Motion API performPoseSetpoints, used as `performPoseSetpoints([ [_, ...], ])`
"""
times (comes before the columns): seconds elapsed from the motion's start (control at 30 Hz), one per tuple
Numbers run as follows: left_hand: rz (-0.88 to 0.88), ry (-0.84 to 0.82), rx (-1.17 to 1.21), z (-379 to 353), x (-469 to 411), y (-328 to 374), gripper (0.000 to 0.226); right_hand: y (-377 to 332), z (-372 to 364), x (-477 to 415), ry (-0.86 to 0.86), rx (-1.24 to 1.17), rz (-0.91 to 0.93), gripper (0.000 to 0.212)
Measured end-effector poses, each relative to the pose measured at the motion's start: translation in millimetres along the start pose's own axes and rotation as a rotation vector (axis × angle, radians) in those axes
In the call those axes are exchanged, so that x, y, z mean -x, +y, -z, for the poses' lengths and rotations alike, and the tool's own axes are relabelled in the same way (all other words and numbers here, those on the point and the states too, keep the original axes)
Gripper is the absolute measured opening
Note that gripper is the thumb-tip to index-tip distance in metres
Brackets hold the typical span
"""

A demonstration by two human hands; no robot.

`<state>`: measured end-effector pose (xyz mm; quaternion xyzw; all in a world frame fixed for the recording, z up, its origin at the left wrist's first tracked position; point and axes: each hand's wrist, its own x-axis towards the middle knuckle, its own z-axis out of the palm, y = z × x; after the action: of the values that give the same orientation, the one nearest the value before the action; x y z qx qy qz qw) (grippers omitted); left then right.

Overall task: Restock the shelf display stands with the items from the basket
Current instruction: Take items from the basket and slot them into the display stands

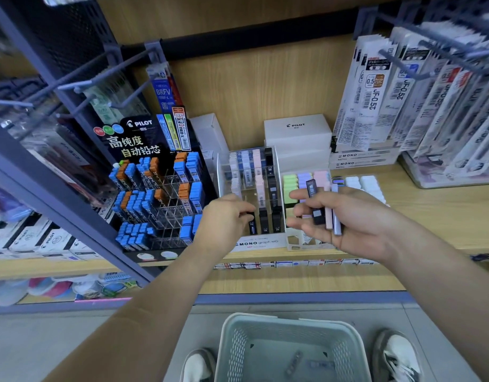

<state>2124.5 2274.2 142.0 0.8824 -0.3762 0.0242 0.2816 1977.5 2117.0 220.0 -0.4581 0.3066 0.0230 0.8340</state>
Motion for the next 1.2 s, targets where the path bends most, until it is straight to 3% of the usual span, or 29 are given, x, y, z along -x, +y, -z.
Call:
performPoseSetpoints([
  [0.2,-0.077,0.008,-0.096,-5.8,2.5,0.8,0.019,2.9,0.3,2.9,-0.034,0.155,-0.021,0.020],
  [0.37,-0.021,-0.074,-0.149,5.1,-3.0,5.9,0.029,4.3,0.9,-2.0,-0.021,0.214,0.027,0.013],
  [0.43,0.028,-0.034,-0.118,16.1,-6.9,13.1,0.026,5.2,0.9,-2.8,-0.033,0.241,0.034,0.014],
  [0.47,0.081,0.004,-0.028,24.1,-9.6,18.9,0.022,5.7,0.7,-3.4,-0.040,0.257,0.039,0.016],
  [0.53,0.215,0.012,0.381,42.7,-12.2,36.1,0.015,6.2,-0.8,-4.0,-0.066,0.314,0.051,0.023],
  [0.6,0.260,-0.100,0.776,58.3,-8.6,54.6,0.015,7.1,-3.0,-4.2,-0.106,0.383,0.061,0.028],
  [0.63,0.232,-0.162,0.839,61.9,-5.2,61.7,0.016,7.5,-4.4,-4.1,-0.126,0.408,0.062,0.028],
  [0.73,0.164,-0.225,0.794,60.8,3.8,71.1,0.011,8.3,-8.3,-4.6,-0.145,0.415,0.070,0.022],
  [0.83,0.259,-0.199,0.778,58.8,1.6,64.6,0.007,7.6,-8.0,-9.0,-0.052,0.307,0.103,0.009],
  [1.0,0.294,-0.321,0.820,54.8,7.2,69.4,0.017,8.4,-7.1,-15.2,0.040,0.086,0.159,0.006],
  [1.2,0.227,-0.202,0.786,61.9,-0.1,68.7,0.020,8.2,-7.7,-12.8,0.007,0.308,0.208,0.012],
])
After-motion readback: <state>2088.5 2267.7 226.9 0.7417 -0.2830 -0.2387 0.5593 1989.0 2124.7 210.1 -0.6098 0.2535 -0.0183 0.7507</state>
